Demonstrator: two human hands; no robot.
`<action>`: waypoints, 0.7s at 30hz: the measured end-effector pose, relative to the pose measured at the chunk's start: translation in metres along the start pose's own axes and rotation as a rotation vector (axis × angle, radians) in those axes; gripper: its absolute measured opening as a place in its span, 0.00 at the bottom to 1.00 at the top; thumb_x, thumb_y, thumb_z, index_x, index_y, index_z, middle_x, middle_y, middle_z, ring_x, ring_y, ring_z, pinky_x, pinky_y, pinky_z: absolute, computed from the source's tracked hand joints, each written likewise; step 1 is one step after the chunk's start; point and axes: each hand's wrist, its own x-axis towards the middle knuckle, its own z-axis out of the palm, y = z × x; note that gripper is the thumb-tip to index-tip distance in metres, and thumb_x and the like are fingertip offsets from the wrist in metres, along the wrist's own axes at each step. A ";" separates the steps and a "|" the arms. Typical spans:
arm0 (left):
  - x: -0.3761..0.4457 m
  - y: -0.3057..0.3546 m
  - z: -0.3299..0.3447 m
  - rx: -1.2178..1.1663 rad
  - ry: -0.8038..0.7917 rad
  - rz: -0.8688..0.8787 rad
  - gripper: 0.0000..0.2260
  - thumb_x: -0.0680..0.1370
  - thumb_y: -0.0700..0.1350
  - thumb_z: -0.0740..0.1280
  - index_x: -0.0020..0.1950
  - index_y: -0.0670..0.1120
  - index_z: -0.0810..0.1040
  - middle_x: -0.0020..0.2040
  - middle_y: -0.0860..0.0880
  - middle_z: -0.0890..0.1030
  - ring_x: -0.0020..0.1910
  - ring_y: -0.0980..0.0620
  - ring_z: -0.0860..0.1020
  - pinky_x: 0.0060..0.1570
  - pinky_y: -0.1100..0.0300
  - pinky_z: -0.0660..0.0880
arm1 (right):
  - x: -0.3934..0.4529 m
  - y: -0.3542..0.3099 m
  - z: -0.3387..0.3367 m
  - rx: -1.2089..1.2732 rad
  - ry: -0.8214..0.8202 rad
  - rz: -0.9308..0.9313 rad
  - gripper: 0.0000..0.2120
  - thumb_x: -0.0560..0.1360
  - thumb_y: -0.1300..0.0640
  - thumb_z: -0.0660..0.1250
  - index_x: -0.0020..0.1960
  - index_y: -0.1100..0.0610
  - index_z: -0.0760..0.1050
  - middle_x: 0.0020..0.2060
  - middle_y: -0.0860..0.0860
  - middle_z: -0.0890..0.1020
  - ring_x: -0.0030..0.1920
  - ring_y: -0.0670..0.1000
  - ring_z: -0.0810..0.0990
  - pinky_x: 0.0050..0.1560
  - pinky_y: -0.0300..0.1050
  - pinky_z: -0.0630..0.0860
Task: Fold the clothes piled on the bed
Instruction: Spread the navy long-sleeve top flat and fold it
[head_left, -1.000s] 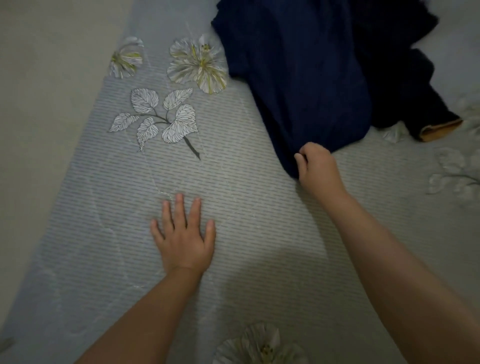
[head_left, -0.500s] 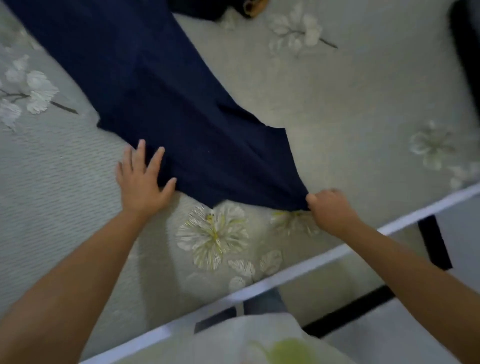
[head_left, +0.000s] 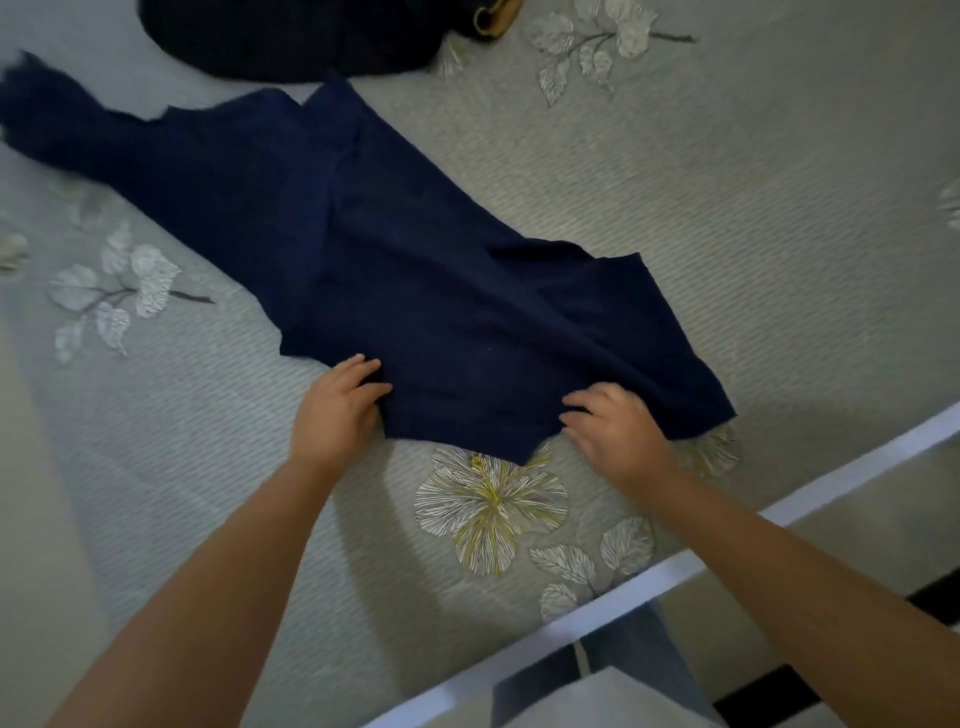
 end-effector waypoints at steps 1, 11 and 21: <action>-0.001 0.004 -0.003 -0.054 0.006 -0.042 0.12 0.70 0.39 0.60 0.43 0.36 0.82 0.43 0.37 0.83 0.49 0.33 0.79 0.54 0.36 0.70 | 0.000 0.000 -0.004 0.112 0.007 0.044 0.14 0.70 0.56 0.61 0.38 0.63 0.82 0.36 0.55 0.83 0.41 0.55 0.78 0.37 0.43 0.77; -0.042 0.053 -0.054 -0.693 -0.450 -0.357 0.06 0.79 0.46 0.61 0.42 0.50 0.73 0.38 0.54 0.75 0.37 0.58 0.71 0.37 0.70 0.67 | -0.013 0.025 -0.101 0.710 -0.676 0.522 0.05 0.77 0.58 0.63 0.42 0.52 0.74 0.38 0.47 0.75 0.43 0.46 0.72 0.49 0.40 0.67; -0.069 0.065 -0.059 -0.603 0.047 -0.467 0.05 0.78 0.38 0.62 0.47 0.44 0.77 0.43 0.47 0.75 0.45 0.50 0.73 0.42 0.67 0.66 | 0.010 0.008 -0.130 0.213 -0.136 0.267 0.12 0.76 0.64 0.62 0.58 0.66 0.76 0.54 0.61 0.80 0.56 0.59 0.76 0.53 0.39 0.65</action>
